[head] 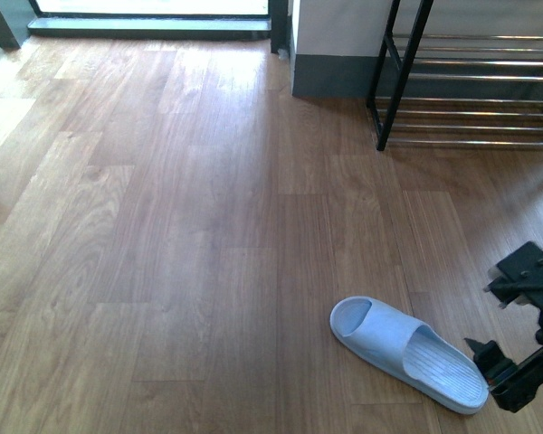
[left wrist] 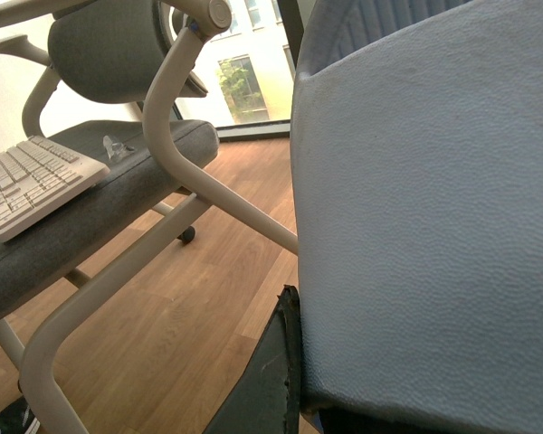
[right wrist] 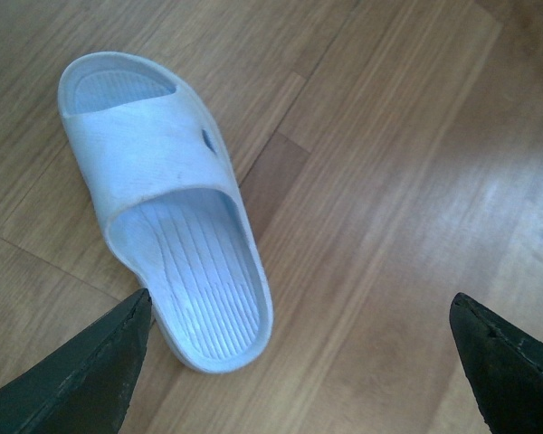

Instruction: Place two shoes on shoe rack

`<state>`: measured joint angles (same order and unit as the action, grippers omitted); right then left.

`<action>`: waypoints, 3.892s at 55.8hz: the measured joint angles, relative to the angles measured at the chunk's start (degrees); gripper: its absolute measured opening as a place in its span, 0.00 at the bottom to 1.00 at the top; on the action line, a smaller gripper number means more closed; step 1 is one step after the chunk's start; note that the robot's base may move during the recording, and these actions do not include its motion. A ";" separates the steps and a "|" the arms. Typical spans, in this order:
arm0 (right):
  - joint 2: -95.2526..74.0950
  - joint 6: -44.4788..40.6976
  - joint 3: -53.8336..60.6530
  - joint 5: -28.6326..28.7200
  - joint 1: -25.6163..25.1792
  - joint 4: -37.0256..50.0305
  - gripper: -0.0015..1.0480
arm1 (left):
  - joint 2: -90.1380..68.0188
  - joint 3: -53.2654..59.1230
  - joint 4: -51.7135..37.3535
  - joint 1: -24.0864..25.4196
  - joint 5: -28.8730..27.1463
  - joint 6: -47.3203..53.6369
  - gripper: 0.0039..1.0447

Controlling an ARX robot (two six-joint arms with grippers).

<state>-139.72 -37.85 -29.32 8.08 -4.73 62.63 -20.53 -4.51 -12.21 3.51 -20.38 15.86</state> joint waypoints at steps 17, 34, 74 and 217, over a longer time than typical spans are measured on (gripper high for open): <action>-14.47 2.38 -12.46 -0.13 3.78 1.11 0.91 | 0.00 0.00 0.00 0.00 0.02 0.00 0.01; -22.29 3.87 -21.46 -0.46 4.11 -1.60 0.91 | 0.00 0.00 0.00 0.00 0.02 -0.02 0.01; -30.82 10.05 -33.86 -0.98 7.74 -4.09 0.91 | 0.00 0.00 0.00 0.00 0.02 0.00 0.01; 100.50 -2.27 13.07 3.32 6.88 -42.10 0.01 | 0.00 0.00 0.00 0.00 0.24 0.00 0.01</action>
<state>-39.22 -40.12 -16.25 11.40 2.15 20.53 -20.53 -4.51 -12.21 3.51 -20.14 15.86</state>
